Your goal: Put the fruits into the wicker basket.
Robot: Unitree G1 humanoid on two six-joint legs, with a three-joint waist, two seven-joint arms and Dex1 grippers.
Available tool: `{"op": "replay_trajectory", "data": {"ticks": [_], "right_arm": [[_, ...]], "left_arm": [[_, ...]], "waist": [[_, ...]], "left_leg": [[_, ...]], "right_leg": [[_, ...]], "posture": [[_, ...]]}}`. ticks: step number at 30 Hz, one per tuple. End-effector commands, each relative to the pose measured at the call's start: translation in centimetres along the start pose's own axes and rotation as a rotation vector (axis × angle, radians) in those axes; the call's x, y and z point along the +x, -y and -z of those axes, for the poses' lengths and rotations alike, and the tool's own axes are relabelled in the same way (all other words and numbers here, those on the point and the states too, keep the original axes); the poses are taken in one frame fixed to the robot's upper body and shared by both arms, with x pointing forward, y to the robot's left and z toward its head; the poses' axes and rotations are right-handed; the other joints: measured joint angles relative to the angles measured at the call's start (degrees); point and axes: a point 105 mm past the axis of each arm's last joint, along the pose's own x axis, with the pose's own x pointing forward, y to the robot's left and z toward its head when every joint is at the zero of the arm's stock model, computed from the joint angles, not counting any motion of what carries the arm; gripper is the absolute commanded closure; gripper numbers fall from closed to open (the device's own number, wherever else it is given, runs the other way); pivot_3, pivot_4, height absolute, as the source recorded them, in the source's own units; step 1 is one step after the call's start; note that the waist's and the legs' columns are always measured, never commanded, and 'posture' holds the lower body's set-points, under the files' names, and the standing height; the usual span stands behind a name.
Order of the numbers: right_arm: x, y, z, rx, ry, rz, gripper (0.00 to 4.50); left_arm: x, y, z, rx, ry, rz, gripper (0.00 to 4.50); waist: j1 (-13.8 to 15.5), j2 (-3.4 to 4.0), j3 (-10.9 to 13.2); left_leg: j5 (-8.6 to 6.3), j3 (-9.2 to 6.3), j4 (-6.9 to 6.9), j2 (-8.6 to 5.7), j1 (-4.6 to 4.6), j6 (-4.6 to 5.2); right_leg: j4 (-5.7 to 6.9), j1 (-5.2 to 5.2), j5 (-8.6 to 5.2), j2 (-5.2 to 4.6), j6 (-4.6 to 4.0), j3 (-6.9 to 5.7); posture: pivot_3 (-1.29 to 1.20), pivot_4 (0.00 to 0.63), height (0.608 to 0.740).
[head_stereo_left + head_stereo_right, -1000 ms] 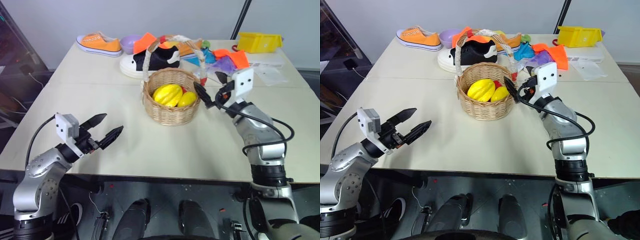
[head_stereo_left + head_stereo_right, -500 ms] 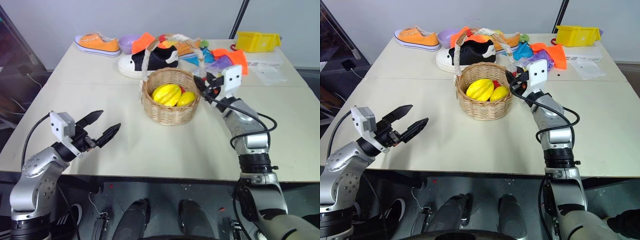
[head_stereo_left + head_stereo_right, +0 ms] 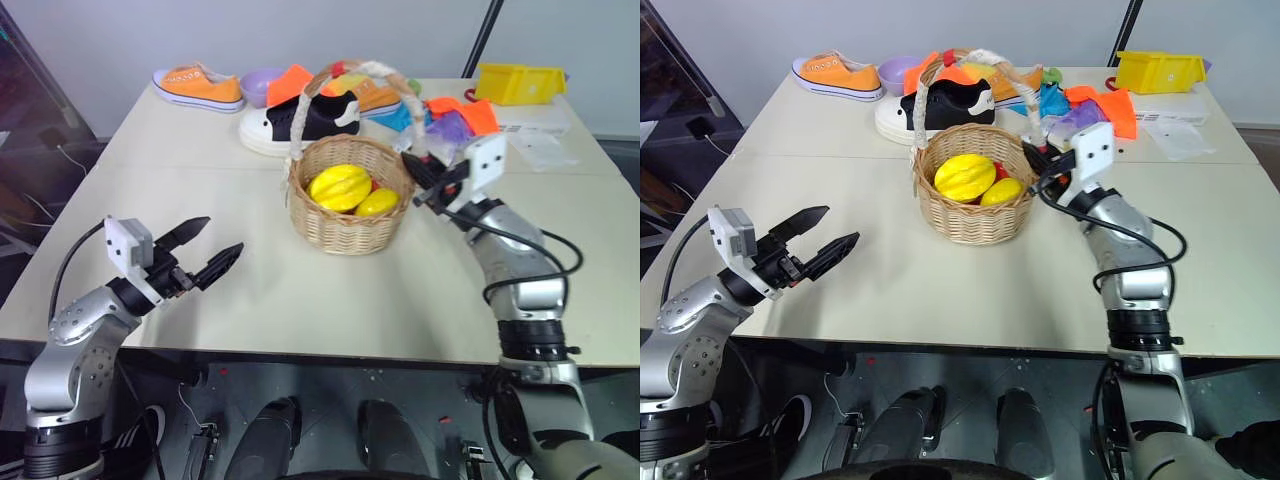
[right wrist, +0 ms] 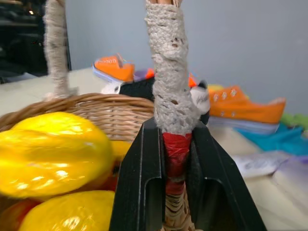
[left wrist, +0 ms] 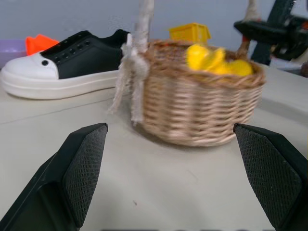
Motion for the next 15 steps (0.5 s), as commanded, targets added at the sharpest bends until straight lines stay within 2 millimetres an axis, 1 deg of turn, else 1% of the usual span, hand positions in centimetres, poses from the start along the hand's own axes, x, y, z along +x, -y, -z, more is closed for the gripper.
{"op": "replay_trajectory", "data": {"ticks": [1,2,3,5,6,7,9,11,13,15], "right_arm": [[-2.9,3.5,-3.8,-0.094,0.090,0.103,4.48],[-3.8,4.6,-4.0,-0.109,0.079,0.150,4.48],[-5.1,6.2,-4.1,-0.142,0.062,0.222,4.48],[-6.7,8.2,-4.3,-0.183,0.040,0.318,4.48],[-8.2,9.7,-4.3,-0.224,0.018,0.395,4.48],[-9.2,10.5,-4.3,-0.249,0.004,0.441,4.48],[-12.0,12.6,-4.3,-0.298,-0.028,0.584,4.48],[-13.6,13.5,-4.3,-0.319,-0.042,0.663,4.48],[-14.6,13.7,-4.2,-0.330,-0.050,0.703,4.48],[-15.9,14.2,-4.1,-0.329,-0.051,0.773,4.48]], "left_arm": [[1.3,0.4,-1.0,0.038,0.037,0.070,0.00],[1.7,0.4,-1.2,0.034,0.046,0.088,0.00],[2.4,0.7,-1.3,0.031,0.052,0.120,0.00],[3.3,1.0,-1.3,0.030,0.057,0.161,0.00],[4.0,1.4,-1.3,0.022,0.059,0.202,0.00],[4.5,1.6,-1.3,0.017,0.060,0.229,0.00],[6.1,2.5,-1.4,0.028,0.068,0.316,0.00],[7.3,3.1,-1.6,0.041,0.076,0.376,0.00],[8.0,3.4,-1.6,0.047,0.083,0.417,0.00],[9.1,3.7,-1.4,0.039,0.086,0.461,0.00]], "waist": [[0.1,0.00,0.0],[0.7,-0.01,0.0],[0.9,-0.02,0.0],[1.3,-0.02,0.0],[1.3,-0.02,0.0],[1.3,0.00,0.0],[1.4,0.00,0.0],[1.3,0.00,0.0],[0.8,0.03,0.0],[0.1,0.10,0.0]], "left_leg": [[0.00,0.00,0.00,0.00,0.00,0.00],[0.00,-0.01,0.00,0.00,0.00,0.00],[0.00,-0.05,0.02,-0.03,-0.01,0.01],[-0.01,0.00,0.04,-0.05,-0.01,0.03],[-0.01,0.02,0.04,-0.04,-0.01,0.03],[-0.01,0.03,0.04,-0.04,-0.01,0.03],[-0.01,0.04,0.03,-0.03,-0.01,0.03],[-0.01,0.05,0.02,-0.03,-0.01,0.03],[-0.01,0.07,0.02,-0.02,-0.01,0.04],[0.00,0.11,0.02,-0.01,0.00,0.04]], "right_leg": [[0.00,0.00,0.00,0.00,0.00,0.00],[-0.01,0.03,-0.01,-0.01,0.00,-0.02],[-0.05,0.09,-0.01,-0.03,0.00,-0.11],[-0.08,0.09,-0.01,-0.06,0.00,-0.08],[-0.08,0.09,0.00,-0.06,0.01,-0.06],[-0.07,0.08,0.00,-0.06,0.01,-0.06],[-0.06,0.08,0.00,-0.04,0.01,-0.07],[-0.06,0.07,-0.01,-0.04,0.01,-0.07],[-0.06,0.06,0.00,-0.03,0.01,-0.05],[-0.04,0.05,0.00,-0.03,0.02,0.00]], "posture": [[0.00,0.150,0.740],[0.00,0.150,0.740],[0.00,0.150,0.740],[0.00,0.150,0.740],[0.00,0.150,0.740],[0.00,0.150,0.740],[0.00,0.150,0.740],[0.00,0.150,0.740],[0.00,0.150,0.740],[0.00,0.150,0.740]]}}
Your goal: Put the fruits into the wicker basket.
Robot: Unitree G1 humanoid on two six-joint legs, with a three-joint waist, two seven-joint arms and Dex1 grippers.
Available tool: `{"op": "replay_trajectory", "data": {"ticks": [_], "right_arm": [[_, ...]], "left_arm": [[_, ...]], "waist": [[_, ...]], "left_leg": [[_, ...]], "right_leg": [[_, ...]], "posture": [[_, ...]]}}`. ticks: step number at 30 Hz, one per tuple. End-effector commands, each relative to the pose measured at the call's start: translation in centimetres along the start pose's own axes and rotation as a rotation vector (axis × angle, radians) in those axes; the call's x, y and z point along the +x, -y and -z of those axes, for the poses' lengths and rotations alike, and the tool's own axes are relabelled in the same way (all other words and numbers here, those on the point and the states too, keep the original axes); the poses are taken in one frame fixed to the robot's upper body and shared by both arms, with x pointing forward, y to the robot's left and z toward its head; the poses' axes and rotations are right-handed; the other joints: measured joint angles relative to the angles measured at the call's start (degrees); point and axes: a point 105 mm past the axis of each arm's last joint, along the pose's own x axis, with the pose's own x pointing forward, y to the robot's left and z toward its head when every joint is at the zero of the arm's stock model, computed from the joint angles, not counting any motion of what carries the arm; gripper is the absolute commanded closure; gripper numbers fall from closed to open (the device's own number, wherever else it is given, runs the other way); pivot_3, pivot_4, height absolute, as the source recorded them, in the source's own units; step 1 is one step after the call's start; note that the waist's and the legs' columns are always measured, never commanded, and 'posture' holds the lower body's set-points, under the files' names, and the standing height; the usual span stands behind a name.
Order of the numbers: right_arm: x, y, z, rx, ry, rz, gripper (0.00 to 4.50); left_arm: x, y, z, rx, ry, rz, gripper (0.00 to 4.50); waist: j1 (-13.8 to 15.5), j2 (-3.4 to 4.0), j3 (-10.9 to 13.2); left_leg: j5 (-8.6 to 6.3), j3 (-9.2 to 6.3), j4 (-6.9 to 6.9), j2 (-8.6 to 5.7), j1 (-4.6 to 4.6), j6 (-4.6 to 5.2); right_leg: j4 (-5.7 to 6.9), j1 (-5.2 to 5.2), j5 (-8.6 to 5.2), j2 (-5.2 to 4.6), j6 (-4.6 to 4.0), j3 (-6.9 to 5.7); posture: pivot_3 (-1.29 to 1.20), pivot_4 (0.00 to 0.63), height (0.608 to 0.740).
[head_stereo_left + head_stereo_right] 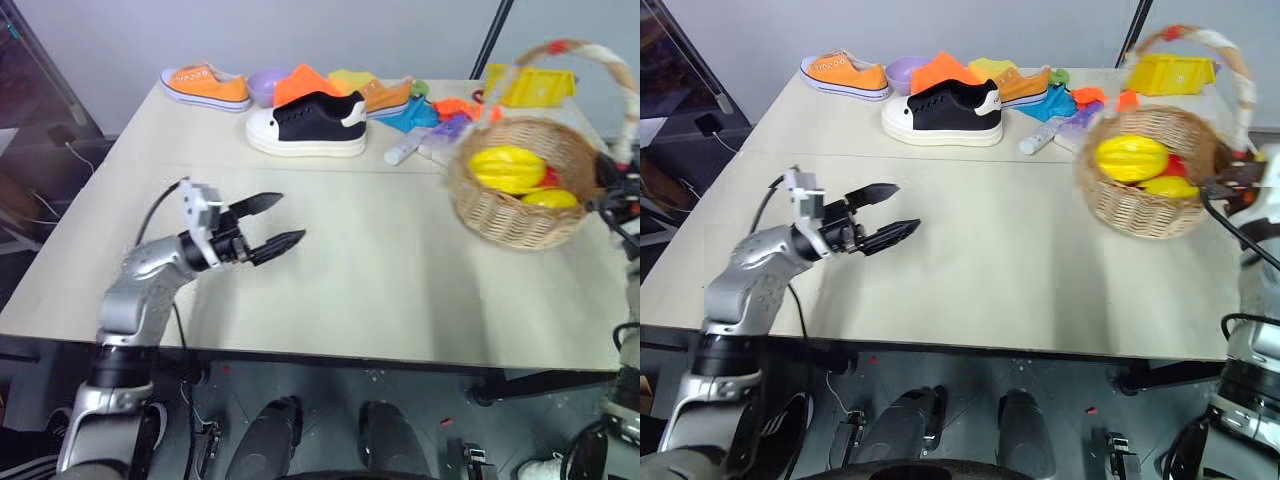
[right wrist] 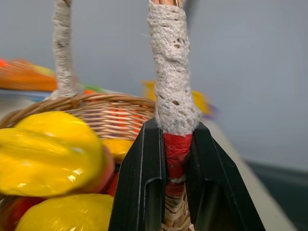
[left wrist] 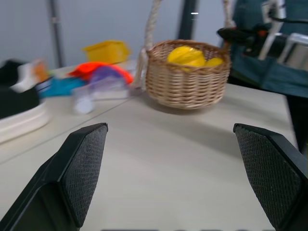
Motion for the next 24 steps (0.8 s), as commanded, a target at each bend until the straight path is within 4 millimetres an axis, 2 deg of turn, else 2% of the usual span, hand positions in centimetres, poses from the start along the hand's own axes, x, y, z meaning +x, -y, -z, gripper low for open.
{"op": "replay_trajectory", "data": {"ticks": [1,7,12,14,15,16,17,21,24], "right_arm": [[-1.1,2.4,-2.2,-0.035,0.096,0.130,4.48],[-2.3,4.0,-0.7,-0.036,0.053,0.247,4.48],[-2.7,3.0,0.7,-0.039,0.020,0.238,4.48],[-2.6,2.5,0.8,-0.005,0.026,0.229,3.42],[-2.6,2.4,0.8,0.006,0.029,0.227,3.07],[-2.6,2.3,0.8,0.013,0.031,0.229,2.48],[-2.6,2.3,0.8,0.008,0.031,0.233,2.15],[-2.9,2.4,0.4,0.029,0.037,0.252,0.03],[-4.3,2.0,-0.4,0.013,0.050,0.201,0.03]], "left_arm": [[1.6,-0.1,0.0,0.023,0.014,0.075,0.00],[2.9,0.2,0.1,0.024,0.013,0.151,0.00],[2.6,0.1,0.4,0.019,0.006,0.145,0.00],[2.3,0.2,0.6,0.012,-0.002,0.140,0.00],[2.2,0.2,0.7,0.011,-0.004,0.136,0.00],[2.1,0.2,0.7,0.011,-0.005,0.132,0.00],[2.0,0.2,0.7,0.010,-0.006,0.128,0.00],[1.5,0.0,1.0,0.009,-0.013,0.102,0.00],[0.9,-0.1,1.2,0.006,-0.014,0.065,0.00]], "waist": [[-0.5,0.04,0.0],[-0.7,0.07,0.0],[-0.5,0.09,0.0],[-0.6,0.09,0.0],[-0.6,0.10,0.0],[-0.6,0.10,0.0],[-0.6,0.10,0.0],[-0.5,0.10,0.0],[-0.4,0.13,-0.1]], "left_leg": [[0.00,-0.02,0.00,0.00,0.01,0.00],[0.01,0.00,0.03,0.01,0.02,0.02],[0.01,-0.03,0.04,0.00,0.02,0.02],[0.01,-0.03,0.05,0.00,0.02,0.02],[0.01,-0.02,0.05,0.00,0.03,0.02],[0.01,-0.03,0.05,0.00,0.04,0.02],[0.01,-0.03,0.05,0.00,0.04,0.02],[0.01,-0.04,0.05,0.00,0.04,0.02],[0.01,-0.06,0.05,0.00,0.04,0.02]], "right_leg": [[0.02,0.01,0.00,0.01,0.00,-0.01],[0.04,0.02,0.00,0.02,0.01,0.01],[0.05,0.03,0.00,0.03,0.01,0.00],[0.05,0.04,0.00,0.03,0.02,0.01],[0.05,0.04,0.00,0.03,0.02,0.01],[0.06,0.04,0.00,0.03,0.02,0.01],[0.06,0.04,0.00,0.04,0.02,0.01],[0.06,0.06,0.00,0.03,0.02,0.01],[0.06,0.06,0.00,0.03,0.02,0.01]], "posture": [[0.00,0.150,0.740],[0.00,0.150,0.740],[0.00,0.150,0.740],[0.00,0.150,0.740],[0.00,0.150,0.740],[0.00,0.150,0.740],[0.00,0.150,0.740],[0.00,0.150,0.740],[0.00,0.150,0.740]]}}
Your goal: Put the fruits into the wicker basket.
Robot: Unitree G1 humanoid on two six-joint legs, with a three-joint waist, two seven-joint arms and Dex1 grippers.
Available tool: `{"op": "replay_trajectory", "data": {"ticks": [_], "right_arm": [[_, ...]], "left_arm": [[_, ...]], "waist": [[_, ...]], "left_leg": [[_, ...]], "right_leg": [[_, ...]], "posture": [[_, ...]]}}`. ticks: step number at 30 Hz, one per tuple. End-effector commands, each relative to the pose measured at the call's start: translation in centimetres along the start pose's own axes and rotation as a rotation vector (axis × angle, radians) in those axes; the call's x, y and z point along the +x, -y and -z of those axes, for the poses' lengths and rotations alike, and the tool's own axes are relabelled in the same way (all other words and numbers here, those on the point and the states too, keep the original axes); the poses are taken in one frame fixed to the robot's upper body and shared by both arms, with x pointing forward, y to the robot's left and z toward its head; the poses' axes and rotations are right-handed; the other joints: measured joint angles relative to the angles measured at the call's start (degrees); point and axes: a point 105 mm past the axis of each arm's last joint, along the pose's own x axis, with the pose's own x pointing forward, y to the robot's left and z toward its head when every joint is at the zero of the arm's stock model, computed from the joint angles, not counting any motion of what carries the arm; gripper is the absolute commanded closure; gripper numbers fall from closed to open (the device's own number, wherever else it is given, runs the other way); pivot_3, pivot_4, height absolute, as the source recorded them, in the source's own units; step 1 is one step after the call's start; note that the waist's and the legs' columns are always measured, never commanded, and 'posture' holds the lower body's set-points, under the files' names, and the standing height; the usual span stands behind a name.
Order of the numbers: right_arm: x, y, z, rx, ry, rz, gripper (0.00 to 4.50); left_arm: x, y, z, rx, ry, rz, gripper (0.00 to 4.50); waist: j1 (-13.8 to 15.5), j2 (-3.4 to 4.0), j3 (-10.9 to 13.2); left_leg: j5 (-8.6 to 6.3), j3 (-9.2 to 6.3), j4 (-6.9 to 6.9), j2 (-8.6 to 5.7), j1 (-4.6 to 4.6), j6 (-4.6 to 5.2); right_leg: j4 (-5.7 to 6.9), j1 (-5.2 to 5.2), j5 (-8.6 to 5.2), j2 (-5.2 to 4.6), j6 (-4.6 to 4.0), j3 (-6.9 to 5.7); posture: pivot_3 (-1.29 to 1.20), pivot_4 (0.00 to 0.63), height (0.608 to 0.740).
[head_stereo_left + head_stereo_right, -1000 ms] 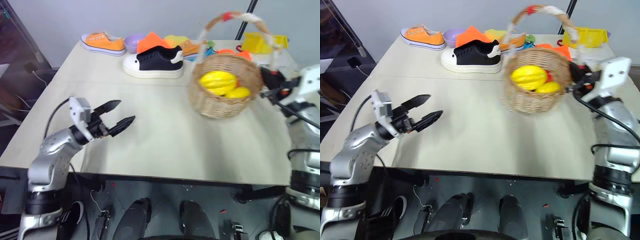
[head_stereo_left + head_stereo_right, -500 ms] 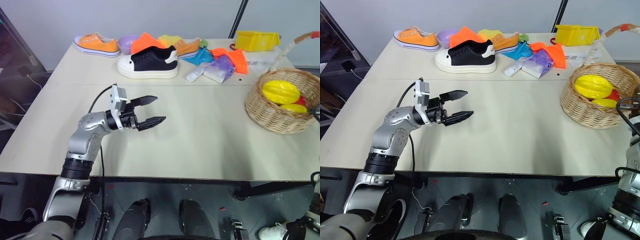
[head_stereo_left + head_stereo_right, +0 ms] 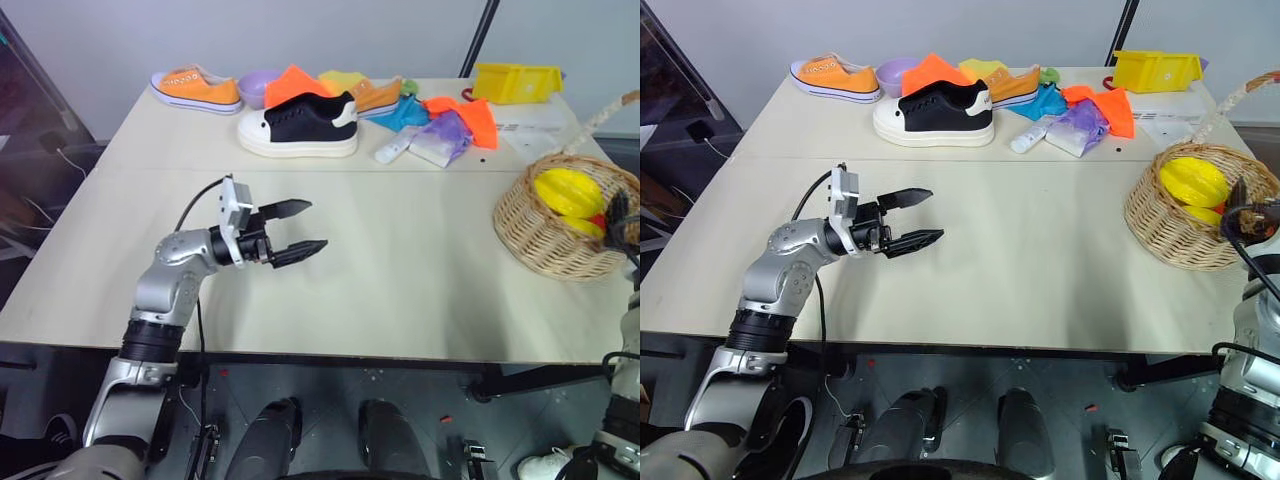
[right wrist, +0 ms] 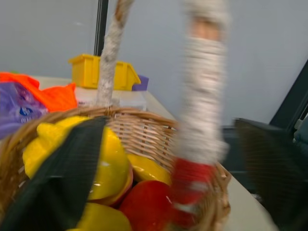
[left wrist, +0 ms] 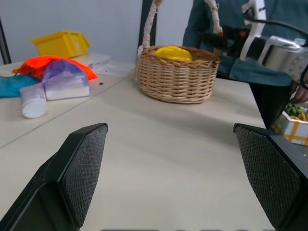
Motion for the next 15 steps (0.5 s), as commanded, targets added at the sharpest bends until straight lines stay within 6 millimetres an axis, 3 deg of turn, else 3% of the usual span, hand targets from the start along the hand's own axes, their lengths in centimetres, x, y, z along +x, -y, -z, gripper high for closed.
{"op": "replay_trajectory", "data": {"ticks": [1,5,8,12,15], "right_arm": [[-2.0,0.7,-2.7,-0.023,0.072,-0.031,0.03],[-4.5,0.7,-4.0,0.035,0.101,0.002,0.03],[-6.6,-2.1,-5.1,0.097,0.147,-0.040,0.03],[-9.4,-6.1,-4.0,0.151,0.109,-0.112,0.03],[-10.2,-9.1,-3.7,0.168,0.100,-0.240,0.03]], "left_arm": [[-1.2,-0.1,-0.7,0.045,0.014,-0.051,0.00],[-2.1,0.2,-0.3,0.032,0.012,-0.094,0.00],[-2.5,0.1,-0.3,0.024,0.010,-0.126,0.00],[-3.5,-0.8,-0.2,0.050,-0.004,-0.191,0.00],[-4.3,-1.6,-0.5,0.071,-0.007,-0.266,0.00]], "waist": [[0.2,0.02,0.0],[0.2,0.04,0.0],[0.0,0.09,-0.1],[0.0,0.17,-0.1],[0.0,0.20,-0.1]], "left_leg": [[0.00,-0.02,-0.03,0.00,0.00,0.00],[-0.01,-0.08,-0.05,0.00,-0.01,0.01],[-0.01,-0.08,-0.02,0.01,0.00,0.00],[-0.02,-0.08,-0.03,0.02,0.05,0.00],[-0.02,-0.07,-0.03,-0.01,0.03,-0.01]], "right_leg": [[-0.01,-0.01,-0.01,0.00,0.01,0.00],[-0.02,0.00,-0.04,-0.01,0.03,-0.02],[-0.01,0.00,-0.03,-0.02,0.03,0.00],[0.00,0.01,-0.04,0.01,0.01,0.03],[-0.02,-0.01,-0.04,-0.01,0.01,0.03]], "posture": [[0.00,0.150,0.740],[0.00,0.150,0.740],[0.00,0.150,0.740],[0.00,0.150,0.740],[0.00,0.150,0.740]]}}
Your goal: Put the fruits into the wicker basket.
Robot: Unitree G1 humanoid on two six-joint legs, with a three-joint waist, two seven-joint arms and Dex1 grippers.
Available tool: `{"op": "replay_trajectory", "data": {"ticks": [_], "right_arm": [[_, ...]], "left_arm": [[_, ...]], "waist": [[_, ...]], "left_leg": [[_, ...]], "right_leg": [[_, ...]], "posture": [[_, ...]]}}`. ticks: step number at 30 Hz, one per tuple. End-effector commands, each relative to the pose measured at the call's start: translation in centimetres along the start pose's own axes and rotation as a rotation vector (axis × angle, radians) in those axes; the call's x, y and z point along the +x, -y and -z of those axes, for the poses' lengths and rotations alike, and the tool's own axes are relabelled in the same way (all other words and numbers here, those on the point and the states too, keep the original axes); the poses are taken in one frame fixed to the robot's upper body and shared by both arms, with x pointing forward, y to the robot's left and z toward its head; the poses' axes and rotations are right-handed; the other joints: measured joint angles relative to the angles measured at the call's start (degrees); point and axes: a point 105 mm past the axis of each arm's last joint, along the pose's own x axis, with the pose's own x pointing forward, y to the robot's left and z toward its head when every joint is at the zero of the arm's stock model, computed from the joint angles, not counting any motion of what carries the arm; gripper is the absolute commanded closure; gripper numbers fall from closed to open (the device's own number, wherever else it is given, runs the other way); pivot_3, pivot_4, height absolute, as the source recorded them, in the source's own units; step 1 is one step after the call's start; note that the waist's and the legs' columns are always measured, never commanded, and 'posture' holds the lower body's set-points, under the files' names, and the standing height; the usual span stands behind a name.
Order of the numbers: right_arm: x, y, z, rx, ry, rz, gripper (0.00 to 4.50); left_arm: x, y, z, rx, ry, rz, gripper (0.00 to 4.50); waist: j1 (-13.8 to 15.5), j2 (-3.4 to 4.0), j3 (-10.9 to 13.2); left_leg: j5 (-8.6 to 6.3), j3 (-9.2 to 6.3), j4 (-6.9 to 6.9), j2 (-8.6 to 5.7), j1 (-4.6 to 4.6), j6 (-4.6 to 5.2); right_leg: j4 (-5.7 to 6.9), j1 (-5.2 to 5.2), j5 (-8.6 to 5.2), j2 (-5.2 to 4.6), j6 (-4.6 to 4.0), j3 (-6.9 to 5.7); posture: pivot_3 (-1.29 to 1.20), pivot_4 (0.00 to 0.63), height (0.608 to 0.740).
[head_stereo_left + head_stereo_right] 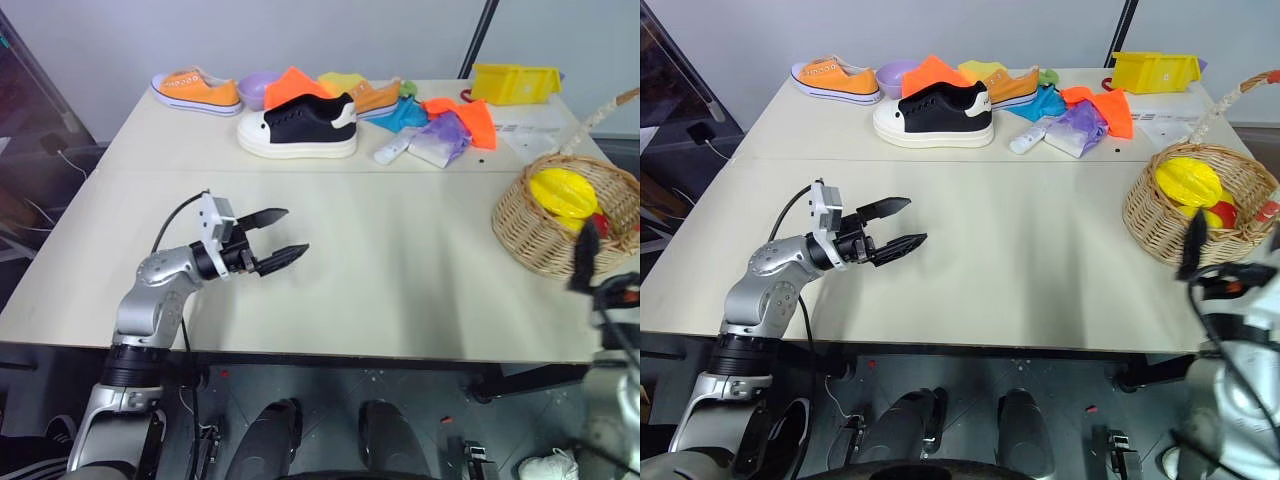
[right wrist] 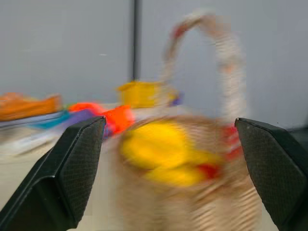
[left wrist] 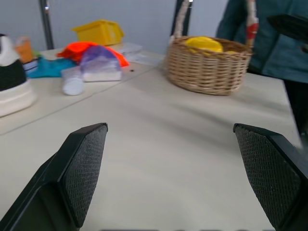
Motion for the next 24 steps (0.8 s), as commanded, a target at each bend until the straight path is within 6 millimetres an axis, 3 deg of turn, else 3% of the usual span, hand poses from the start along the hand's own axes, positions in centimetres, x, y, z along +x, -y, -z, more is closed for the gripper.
{"op": "replay_trajectory", "data": {"ticks": [1,3,6,8,11,17,24], "right_arm": [[0.2,-4.4,-1.2,0.003,0.064,-0.214,0.03],[0.5,-6.6,-0.6,0.003,0.053,-0.350,0.03],[1.1,-11.2,1.5,0.019,-0.032,-0.701,0.03],[1.4,-13.0,2.2,0.027,-0.054,-0.867,0.03],[2.1,-14.8,2.7,0.027,-0.056,-1.027,0.03],[4.3,-17.1,3.1,0.016,-0.030,-1.188,0.03],[4.6,-18.1,3.8,0.020,-0.025,-1.244,0.03]], "left_arm": [[-1.6,-1.9,-1.4,0.090,0.012,-0.137,0.00],[-2.4,-2.8,-1.5,0.112,0.006,-0.219,0.00],[-5.6,-5.9,-2.2,0.133,0.036,-0.473,0.00],[-7.2,-6.7,-2.6,0.149,0.051,-0.579,0.00],[-9.0,-7.1,-2.4,0.178,0.030,-0.686,0.00],[-12.8,-6.6,-2.4,0.220,0.010,-0.838,0.00],[-14.1,-5.1,-2.1,0.242,-0.012,-0.877,0.00]], "waist": [[-0.1,0.00,0.0],[-0.3,0.00,0.0],[-0.3,-0.01,0.0],[-0.3,-0.06,0.0],[0.2,-0.07,0.0],[0.0,-0.13,0.0],[0.1,-0.13,0.0]], "left_leg": [[0.00,0.01,0.02,-0.01,0.00,0.00],[0.00,0.04,0.01,0.01,0.02,0.00],[0.00,0.02,0.01,0.04,0.04,0.00],[0.00,0.05,0.02,0.05,0.05,0.00],[0.00,-0.03,-0.01,0.05,0.02,0.00],[0.00,-0.02,0.01,0.01,-0.01,0.00],[-0.01,-0.03,0.00,0.00,-0.02,-0.01]], "right_leg": [[-0.01,0.00,0.00,0.00,0.00,0.00],[0.00,0.00,0.01,0.02,0.00,0.05],[0.01,0.01,0.01,0.06,0.00,0.02],[-0.02,0.04,0.01,0.09,0.00,0.03],[-0.01,0.04,0.01,0.07,0.00,-0.09],[-0.04,0.04,0.03,-0.01,0.01,-0.10],[-0.04,0.03,0.02,-0.02,0.00,-0.11]], "posture": [[0.00,0.150,0.740],[0.00,0.150,0.740],[0.00,0.150,0.740],[0.00,0.150,0.740],[0.00,0.150,0.740],[0.00,0.150,0.740],[0.00,0.150,0.740]]}}
